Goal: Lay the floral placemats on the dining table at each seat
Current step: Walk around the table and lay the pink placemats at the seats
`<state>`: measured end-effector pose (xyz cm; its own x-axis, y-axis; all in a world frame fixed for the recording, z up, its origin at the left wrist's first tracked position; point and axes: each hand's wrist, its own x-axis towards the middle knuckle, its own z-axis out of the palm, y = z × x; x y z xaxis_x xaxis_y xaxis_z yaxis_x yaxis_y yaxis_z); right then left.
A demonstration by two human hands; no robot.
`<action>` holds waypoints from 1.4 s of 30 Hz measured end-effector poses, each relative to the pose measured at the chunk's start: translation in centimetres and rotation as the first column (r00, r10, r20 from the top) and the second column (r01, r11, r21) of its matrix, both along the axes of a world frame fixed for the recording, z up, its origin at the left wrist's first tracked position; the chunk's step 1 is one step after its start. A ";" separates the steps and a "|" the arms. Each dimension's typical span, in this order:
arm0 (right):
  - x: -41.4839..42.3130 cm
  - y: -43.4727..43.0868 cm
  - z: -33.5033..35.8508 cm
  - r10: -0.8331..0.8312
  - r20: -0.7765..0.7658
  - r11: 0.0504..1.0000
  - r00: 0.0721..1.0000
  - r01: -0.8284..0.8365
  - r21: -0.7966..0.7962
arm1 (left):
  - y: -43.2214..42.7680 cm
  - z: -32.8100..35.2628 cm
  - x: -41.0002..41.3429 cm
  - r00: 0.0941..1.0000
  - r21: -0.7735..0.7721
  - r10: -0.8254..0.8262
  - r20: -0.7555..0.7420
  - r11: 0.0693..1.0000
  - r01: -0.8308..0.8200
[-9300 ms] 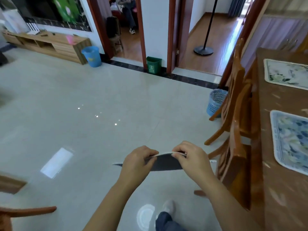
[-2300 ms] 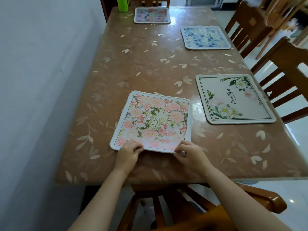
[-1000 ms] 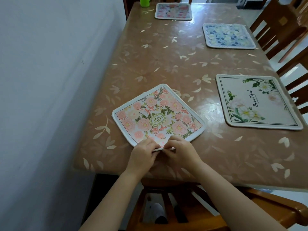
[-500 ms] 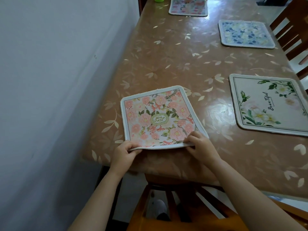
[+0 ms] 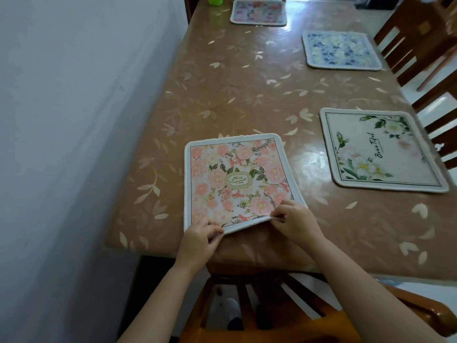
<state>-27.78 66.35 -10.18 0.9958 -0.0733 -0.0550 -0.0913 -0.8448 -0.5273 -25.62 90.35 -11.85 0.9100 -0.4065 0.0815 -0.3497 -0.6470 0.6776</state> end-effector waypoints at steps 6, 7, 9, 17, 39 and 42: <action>-2.2 0.1 1.0 -0.138 0.022 0.988 0.990 0.137 0.068 | -4.1 1.2 1.4 0.991 -0.007 -0.072 0.116 0.997 0.073; -2.2 0.3 1.2 -0.148 0.033 0.987 0.988 0.146 0.069 | -4.9 1.5 1.4 0.987 -0.022 -0.103 0.123 0.994 0.107; -2.1 0.6 1.6 -0.164 0.058 0.985 0.985 0.160 0.062 | -6.4 2.1 1.3 0.978 -0.054 -0.163 0.129 0.984 0.171; -2.8 -0.6 3.1 -0.096 0.082 0.986 0.992 0.083 0.147 | -7.9 2.5 1.3 0.987 -0.191 -0.158 0.011 0.969 0.157; -1.1 5.6 3.0 0.116 0.035 0.895 0.993 -0.119 0.429 | -1.2 3.4 -0.2 0.997 -0.194 -0.020 -0.073 0.981 0.006; -1.3 5.1 2.6 0.153 0.002 0.887 0.988 -0.138 0.440 | 0.3 3.5 -0.2 0.990 -0.219 0.083 -0.114 0.970 -0.107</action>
<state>-29.08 71.46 -7.54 0.9906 0.1113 -0.0797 -0.0079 -0.5345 -0.8451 -25.81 90.62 -8.36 0.9519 -0.2997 0.0643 -0.2144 -0.5010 0.8385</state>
